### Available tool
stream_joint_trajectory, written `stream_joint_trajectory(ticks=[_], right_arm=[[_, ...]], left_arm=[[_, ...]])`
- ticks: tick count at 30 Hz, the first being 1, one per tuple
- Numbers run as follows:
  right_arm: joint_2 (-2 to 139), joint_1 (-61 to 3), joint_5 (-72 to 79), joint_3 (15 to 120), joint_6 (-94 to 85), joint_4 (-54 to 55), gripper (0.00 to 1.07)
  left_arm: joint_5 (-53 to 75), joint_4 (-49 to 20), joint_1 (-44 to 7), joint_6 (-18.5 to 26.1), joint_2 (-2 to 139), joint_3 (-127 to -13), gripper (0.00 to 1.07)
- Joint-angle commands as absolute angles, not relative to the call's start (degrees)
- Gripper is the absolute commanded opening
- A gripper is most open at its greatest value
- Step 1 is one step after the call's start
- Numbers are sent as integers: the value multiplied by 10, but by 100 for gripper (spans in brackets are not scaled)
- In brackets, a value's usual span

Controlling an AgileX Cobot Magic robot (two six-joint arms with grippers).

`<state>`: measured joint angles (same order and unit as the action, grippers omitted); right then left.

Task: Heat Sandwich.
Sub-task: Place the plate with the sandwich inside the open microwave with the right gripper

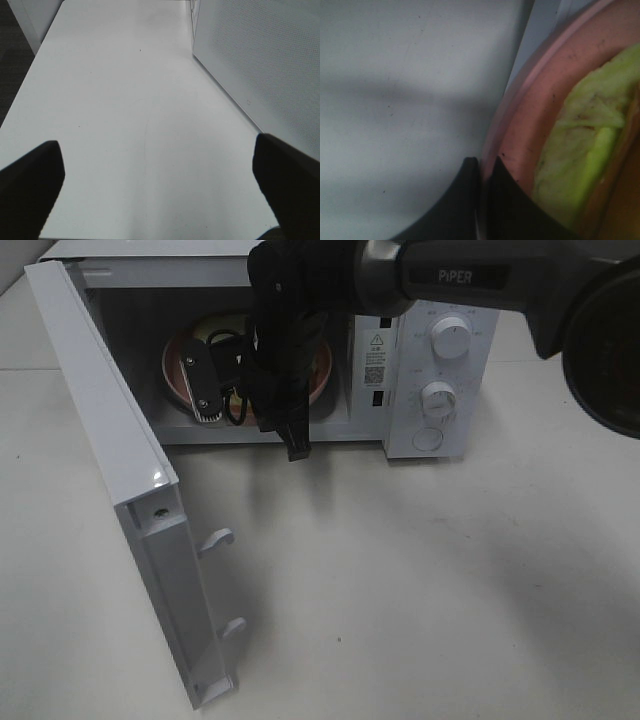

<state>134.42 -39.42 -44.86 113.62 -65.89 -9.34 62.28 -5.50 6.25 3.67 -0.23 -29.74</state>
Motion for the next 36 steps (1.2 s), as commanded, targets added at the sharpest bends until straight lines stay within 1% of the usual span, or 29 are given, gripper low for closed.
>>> stream_joint_trajectory(ticks=[1, 7, 14, 20, 23, 24, 25, 27, 28, 29, 30, 32, 33, 34, 36], right_arm=[[1354, -392, -431, 1157, -658, -100, 0], [1365, -380, -425, 1168, -656, -99, 0], [1367, -380, -417, 1168, -654, -101, 0], [1367, -380, -414, 1168, -651, -101, 3], [1367, -380, -414, 1168, -650, -101, 11], [1367, -380, -412, 1168, -650, -101, 17], [1367, -380, -412, 1168, -650, -101, 17], [1367, -380, -408, 1168, -642, -101, 26], [1367, -380, -398, 1168, -618, -101, 39], [1367, -380, -398, 1168, -618, -101, 39], [1367, -380, -396, 1168, -604, -101, 45], [1367, -380, -394, 1168, -586, -101, 59], [1366, -380, -392, 1168, -574, -101, 69], [1366, -380, -392, 1168, -574, -101, 69], [1364, -380, -392, 1168, -566, -101, 77]], left_arm=[[614, -54, 64, 36, -12, -297, 98], [614, -54, 64, 37, -12, -297, 98], [614, -54, 64, 37, -12, -297, 98], [614, -54, 64, 37, -12, -297, 98], [614, -54, 64, 37, -12, -297, 98], [614, -54, 64, 37, -12, -297, 98], [614, -54, 64, 37, -12, -297, 98], [614, -54, 64, 37, -12, -297, 98], [614, -54, 64, 37, -12, -297, 98], [614, -54, 64, 37, -12, -297, 98], [614, -54, 64, 37, -12, -297, 98], [614, -54, 64, 37, -12, -297, 98], [614, -54, 64, 37, -12, -297, 98], [614, -54, 64, 37, -12, -297, 98], [614, -54, 64, 37, -12, -297, 98]])
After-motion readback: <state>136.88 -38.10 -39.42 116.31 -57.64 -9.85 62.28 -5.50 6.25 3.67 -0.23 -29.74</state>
